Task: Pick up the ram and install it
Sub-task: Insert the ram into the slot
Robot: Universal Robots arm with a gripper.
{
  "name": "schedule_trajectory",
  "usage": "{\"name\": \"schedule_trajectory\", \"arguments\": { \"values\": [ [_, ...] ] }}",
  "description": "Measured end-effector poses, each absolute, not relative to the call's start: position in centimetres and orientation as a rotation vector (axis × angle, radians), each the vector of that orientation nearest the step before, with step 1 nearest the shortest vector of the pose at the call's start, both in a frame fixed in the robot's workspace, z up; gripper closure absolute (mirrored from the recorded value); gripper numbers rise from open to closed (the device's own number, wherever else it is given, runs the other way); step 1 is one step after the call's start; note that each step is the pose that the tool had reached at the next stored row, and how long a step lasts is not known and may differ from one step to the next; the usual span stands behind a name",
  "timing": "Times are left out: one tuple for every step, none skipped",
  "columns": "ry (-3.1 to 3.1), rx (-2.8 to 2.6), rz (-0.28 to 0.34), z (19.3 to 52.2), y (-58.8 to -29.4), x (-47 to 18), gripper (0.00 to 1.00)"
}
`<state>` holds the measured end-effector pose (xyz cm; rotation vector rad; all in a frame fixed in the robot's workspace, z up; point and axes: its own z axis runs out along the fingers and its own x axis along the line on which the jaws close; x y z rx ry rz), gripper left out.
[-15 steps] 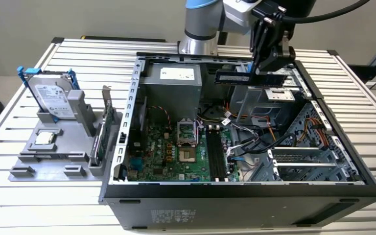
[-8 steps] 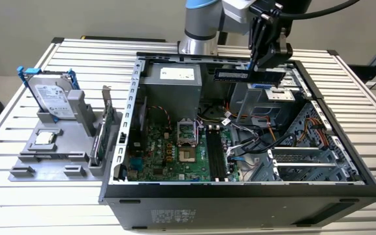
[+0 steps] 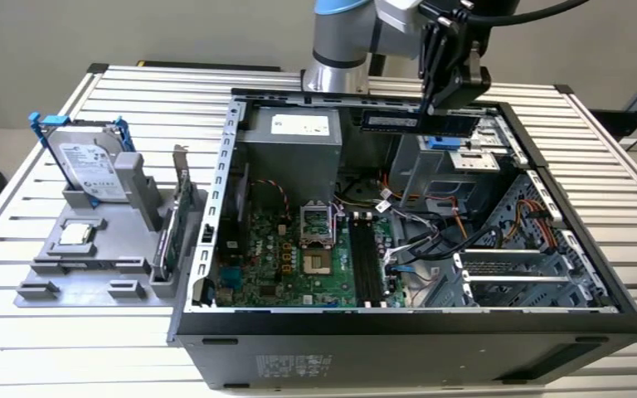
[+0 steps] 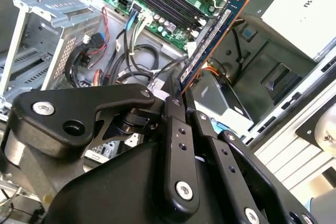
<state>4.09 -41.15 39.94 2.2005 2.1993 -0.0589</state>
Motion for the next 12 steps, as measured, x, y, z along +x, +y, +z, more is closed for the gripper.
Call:
{"name": "schedule_trajectory", "arguments": {
  "values": [
    [2.199, 2.201, -0.059, 39.93, -41.03, 4.09, 1.0],
    [2.199, 2.2, -0.059, 39.93, -40.92, 4.09, 1.0],
    [2.199, 2.2, -0.059, 39.93, -40.82, 4.09, 1.0],
    [2.199, 2.2, -0.059, 39.92, -40.72, 4.09, 1.0],
    [2.199, 2.2, -0.059, 39.92, -40.64, 4.09, 1.0],
    [2.199, 2.2, -0.059, 39.91, -40.56, 4.09, 1.0],
    [2.199, 2.2, -0.059, 39.91, -40.49, 4.09, 1.0],
    [2.199, 2.2, -0.059, 39.91, -40.44, 4.09, 1.0],
    [2.199, 2.201, -0.059, 39.89, -40.4, 4.08, 1.0],
    [2.199, 2.2, -0.059, 39.89, -40.37, 4.09, 1.0],
    [2.199, 2.2, -0.059, 39.88, -40.34, 4.09, 1.0],
    [2.199, 2.2, -0.059, 39.88, -40.31, 4.09, 1.0]
  ]
}}
